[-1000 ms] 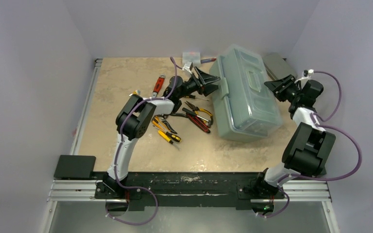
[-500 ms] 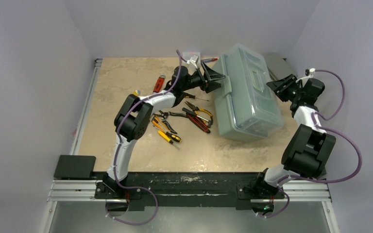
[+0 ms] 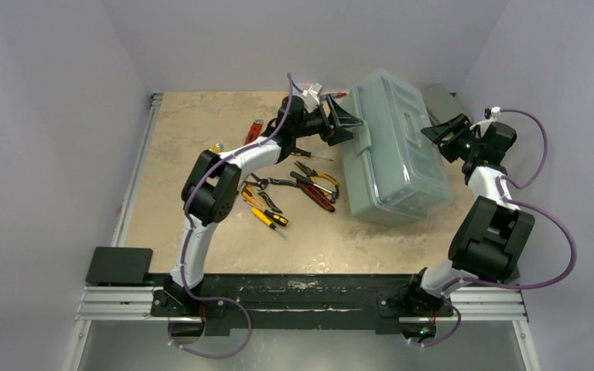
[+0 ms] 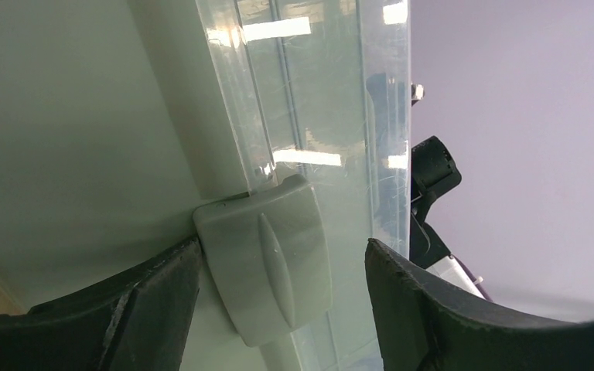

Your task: Pack the tool kit

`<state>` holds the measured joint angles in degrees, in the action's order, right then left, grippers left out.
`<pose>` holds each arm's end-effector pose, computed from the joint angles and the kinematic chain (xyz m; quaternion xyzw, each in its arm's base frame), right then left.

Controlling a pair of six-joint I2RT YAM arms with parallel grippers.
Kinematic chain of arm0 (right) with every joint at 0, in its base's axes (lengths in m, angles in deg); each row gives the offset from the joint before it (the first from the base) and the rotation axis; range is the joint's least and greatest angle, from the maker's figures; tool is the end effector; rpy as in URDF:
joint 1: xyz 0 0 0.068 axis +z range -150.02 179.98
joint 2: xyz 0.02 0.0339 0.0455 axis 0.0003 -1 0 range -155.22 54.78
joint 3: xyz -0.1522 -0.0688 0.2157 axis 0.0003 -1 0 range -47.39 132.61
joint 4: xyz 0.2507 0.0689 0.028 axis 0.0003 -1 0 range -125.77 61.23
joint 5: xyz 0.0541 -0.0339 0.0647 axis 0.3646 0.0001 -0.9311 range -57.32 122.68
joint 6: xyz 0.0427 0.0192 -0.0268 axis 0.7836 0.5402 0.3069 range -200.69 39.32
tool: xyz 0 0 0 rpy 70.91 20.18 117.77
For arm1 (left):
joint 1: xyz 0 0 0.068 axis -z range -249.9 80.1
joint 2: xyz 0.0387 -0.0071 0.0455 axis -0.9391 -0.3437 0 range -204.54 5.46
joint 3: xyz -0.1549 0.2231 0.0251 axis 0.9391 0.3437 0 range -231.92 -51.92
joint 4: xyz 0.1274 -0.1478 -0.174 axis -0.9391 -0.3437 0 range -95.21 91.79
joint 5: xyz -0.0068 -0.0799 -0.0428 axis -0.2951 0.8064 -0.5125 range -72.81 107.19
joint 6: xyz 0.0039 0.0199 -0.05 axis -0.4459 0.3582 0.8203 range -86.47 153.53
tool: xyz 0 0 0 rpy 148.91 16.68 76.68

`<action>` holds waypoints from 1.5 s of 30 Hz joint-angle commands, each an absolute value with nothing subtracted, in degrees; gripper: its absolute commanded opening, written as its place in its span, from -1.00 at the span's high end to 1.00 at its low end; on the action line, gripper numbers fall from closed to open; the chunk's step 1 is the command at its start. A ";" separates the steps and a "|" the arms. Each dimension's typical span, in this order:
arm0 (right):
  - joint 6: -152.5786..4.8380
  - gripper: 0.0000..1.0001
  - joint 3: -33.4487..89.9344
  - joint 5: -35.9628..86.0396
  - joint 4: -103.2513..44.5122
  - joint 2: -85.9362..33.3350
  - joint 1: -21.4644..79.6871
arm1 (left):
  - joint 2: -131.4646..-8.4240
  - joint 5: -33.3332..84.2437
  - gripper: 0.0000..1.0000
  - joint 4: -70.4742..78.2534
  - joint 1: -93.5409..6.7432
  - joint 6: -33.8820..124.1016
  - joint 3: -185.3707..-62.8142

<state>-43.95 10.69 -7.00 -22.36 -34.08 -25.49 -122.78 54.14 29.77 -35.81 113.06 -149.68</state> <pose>0.3243 -0.1293 0.2618 0.2509 0.7719 0.3339 0.4794 0.4247 -0.3132 0.2437 -0.0625 0.7166 -0.6742 0.1675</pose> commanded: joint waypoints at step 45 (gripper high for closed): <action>-42.00 0.85 9.05 -17.65 -26.79 -46.25 -25.08 | -107.15 67.36 -0.71 29.77 -42.78 108.98 -146.86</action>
<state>-37.53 11.90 -15.57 -15.32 -44.79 -27.30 -118.70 62.67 30.43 -38.19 112.40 -147.58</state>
